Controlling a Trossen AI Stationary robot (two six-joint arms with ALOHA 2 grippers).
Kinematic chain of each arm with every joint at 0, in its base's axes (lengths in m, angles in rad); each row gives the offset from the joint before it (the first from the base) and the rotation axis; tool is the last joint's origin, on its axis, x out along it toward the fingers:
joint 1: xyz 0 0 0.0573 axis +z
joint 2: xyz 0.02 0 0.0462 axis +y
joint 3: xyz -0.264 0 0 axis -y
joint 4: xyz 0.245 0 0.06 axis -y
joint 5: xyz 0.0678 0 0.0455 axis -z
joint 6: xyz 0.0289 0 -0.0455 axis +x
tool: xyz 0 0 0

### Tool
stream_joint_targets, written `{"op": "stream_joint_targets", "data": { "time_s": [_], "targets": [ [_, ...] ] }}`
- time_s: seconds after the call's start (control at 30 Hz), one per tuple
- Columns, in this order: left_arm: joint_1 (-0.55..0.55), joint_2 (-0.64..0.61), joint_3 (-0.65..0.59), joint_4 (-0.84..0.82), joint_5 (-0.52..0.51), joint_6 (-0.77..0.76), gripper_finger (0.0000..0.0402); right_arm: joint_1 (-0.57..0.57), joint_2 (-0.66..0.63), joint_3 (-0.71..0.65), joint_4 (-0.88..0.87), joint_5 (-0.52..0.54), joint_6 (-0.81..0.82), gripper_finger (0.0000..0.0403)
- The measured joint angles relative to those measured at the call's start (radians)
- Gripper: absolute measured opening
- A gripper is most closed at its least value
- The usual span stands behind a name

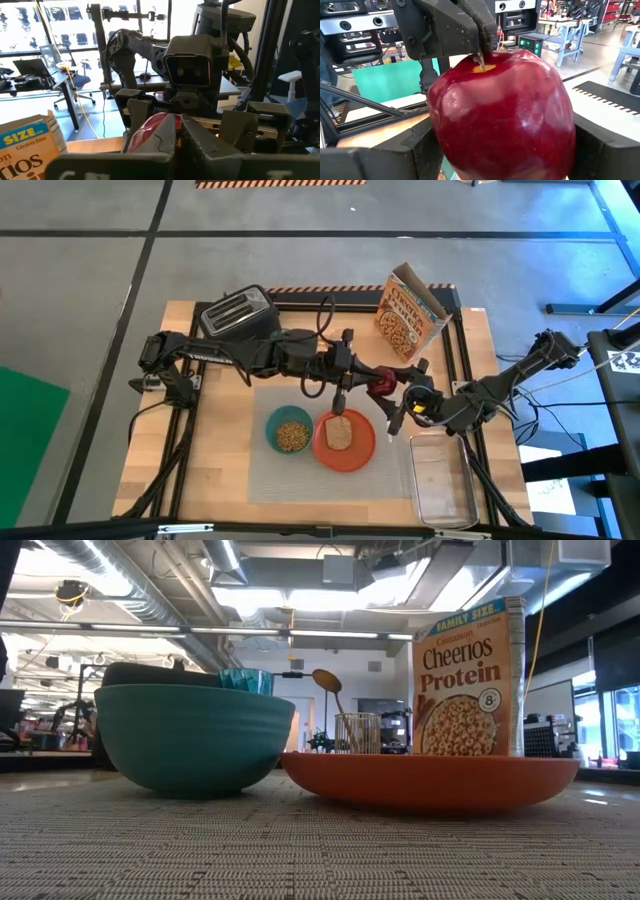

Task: Arrange a breakfast setting
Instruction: Put the red apple on the orange plate to the right of the bread

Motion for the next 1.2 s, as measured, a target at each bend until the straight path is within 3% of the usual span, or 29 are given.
{"op": "stream_joint_targets", "data": {
  "time_s": [0.3,0.5,0.6,0.8,0.97,1.2],
  "targets": [
    [0.001,0.0,-0.001,0.004,0.008,-0.002,0.0005,0.0,0.0,0.0,0.002,0.004,0.001,0.0302],
    [-0.001,0.003,-0.004,-0.013,0.019,-0.006,0.0003,-0.001,-0.002,0.004,-0.019,-0.064,0.055,0.0368],
    [-0.003,0.009,-0.007,-0.04,0.026,-0.006,0.0003,-0.002,-0.006,0.006,-0.096,-0.171,0.174,0.0392],
    [-0.002,0.003,-0.005,-0.072,0.02,-0.006,0.0003,-0.001,-0.008,0.005,-0.325,-0.362,0.458,0.0358],
    [-0.002,0.01,-0.005,-0.153,0.013,-0.008,0.0003,-0.001,-0.032,0.004,-0.459,-0.599,0.662,0.0347],
    [-0.012,0.069,-0.113,-0.078,0.016,-0.018,0.0003,0.0,-0.07,0.003,-0.64,-0.846,0.79,0.0346]
  ]
}}
